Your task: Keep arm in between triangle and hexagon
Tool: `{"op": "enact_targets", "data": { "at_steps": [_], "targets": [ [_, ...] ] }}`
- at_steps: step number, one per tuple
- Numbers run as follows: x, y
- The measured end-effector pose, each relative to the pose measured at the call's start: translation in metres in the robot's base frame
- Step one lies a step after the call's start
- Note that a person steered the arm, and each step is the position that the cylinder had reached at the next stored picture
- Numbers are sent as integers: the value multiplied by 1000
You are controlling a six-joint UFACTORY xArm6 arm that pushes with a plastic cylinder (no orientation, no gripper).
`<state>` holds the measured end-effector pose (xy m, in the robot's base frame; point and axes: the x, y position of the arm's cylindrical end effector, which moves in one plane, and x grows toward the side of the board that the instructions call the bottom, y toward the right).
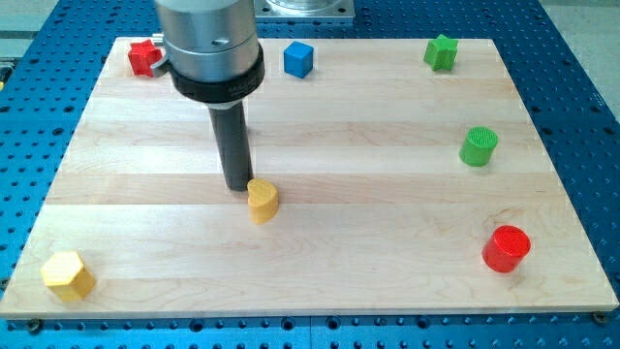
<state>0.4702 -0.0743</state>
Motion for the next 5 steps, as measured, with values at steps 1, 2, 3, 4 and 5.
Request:
{"op": "enact_targets", "data": {
  "at_steps": [1,2,3,4,5],
  "targets": [
    [41,21],
    [105,43],
    [110,30],
    [83,-1],
    [71,50]
  ]
}}
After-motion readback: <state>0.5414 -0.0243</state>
